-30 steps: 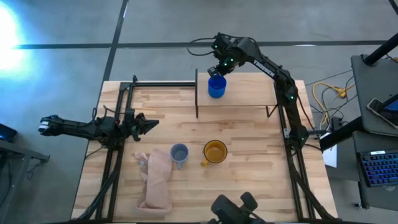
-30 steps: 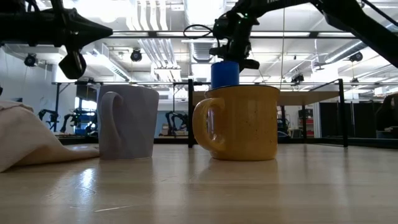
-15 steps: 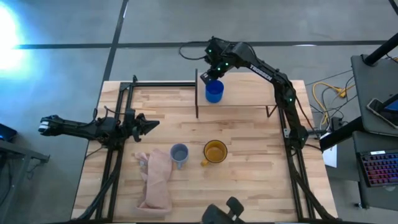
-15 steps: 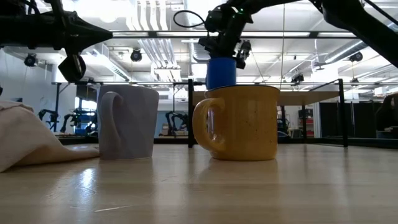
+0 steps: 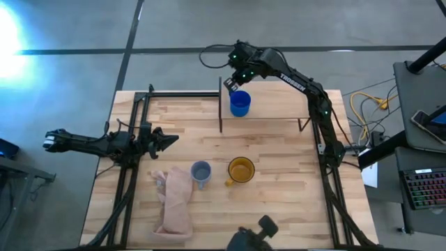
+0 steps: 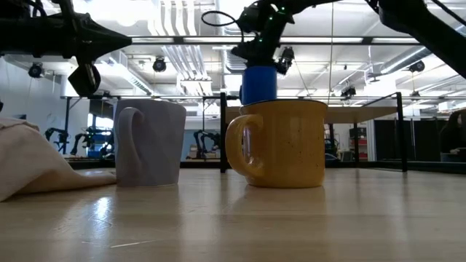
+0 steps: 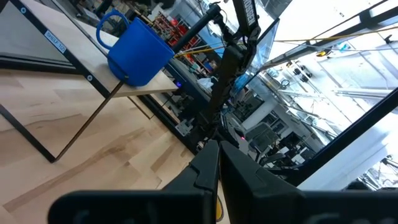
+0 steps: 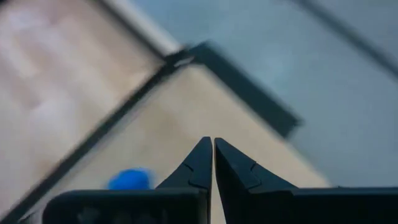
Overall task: Stack small to large cups/mugs on shelf
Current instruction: Put the blue mug on the shelf
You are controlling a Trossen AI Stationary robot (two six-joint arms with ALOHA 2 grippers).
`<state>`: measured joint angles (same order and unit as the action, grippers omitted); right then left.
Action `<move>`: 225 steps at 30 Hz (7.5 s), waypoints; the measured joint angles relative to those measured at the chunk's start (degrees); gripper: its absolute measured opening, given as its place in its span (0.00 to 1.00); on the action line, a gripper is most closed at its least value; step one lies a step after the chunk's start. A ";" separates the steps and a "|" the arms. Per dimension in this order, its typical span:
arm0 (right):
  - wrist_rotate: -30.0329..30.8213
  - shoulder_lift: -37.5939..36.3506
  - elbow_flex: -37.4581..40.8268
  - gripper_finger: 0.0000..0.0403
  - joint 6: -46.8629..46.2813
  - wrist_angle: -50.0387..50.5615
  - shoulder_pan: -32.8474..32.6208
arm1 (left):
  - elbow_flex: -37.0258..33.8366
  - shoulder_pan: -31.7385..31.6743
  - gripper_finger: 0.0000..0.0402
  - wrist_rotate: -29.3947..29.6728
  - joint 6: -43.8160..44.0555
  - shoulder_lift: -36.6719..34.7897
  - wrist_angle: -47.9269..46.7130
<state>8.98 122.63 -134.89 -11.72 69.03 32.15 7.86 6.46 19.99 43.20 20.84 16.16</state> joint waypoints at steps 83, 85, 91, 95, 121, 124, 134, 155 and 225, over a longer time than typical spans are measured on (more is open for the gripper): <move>16.29 -2.31 0.15 0.03 -41.23 20.99 -20.06 | -1.25 0.00 0.00 -9.04 -0.14 -0.31 -2.12; 16.39 -3.60 0.15 0.03 -41.45 20.97 -20.26 | -1.25 0.00 0.00 -9.05 -0.13 -0.31 -2.14; 18.51 -7.79 0.10 0.03 -39.50 19.82 -19.63 | -1.36 -0.10 0.00 -8.99 -0.10 -0.20 -2.13; 24.66 -9.99 -0.02 0.03 -35.10 16.85 -18.75 | 0.12 -1.35 0.00 -8.96 -1.32 0.75 -0.91; 3.44 -11.65 1.05 0.03 -14.30 20.03 3.68 | 54.72 -44.14 0.00 -53.48 -12.38 61.65 -15.00; 2.39 -11.65 1.06 0.03 -11.38 19.59 5.08 | 58.93 -44.80 0.00 -53.25 -13.72 65.09 -13.28; -3.14 -11.63 3.12 0.03 -10.58 18.78 5.08 | 72.64 -51.38 0.00 -49.19 -23.03 74.15 -19.02; -9.05 -11.59 8.63 0.03 -14.69 20.95 -0.72 | 83.62 -54.45 0.00 -70.41 -26.10 88.74 -23.84; -1.46 -18.62 17.57 0.03 -17.75 19.96 -0.48 | 85.62 -52.06 0.00 -66.15 -37.39 87.93 -34.26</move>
<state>7.52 104.01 -117.32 -29.47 88.98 31.67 93.48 -45.60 -46.16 5.81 108.77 -18.10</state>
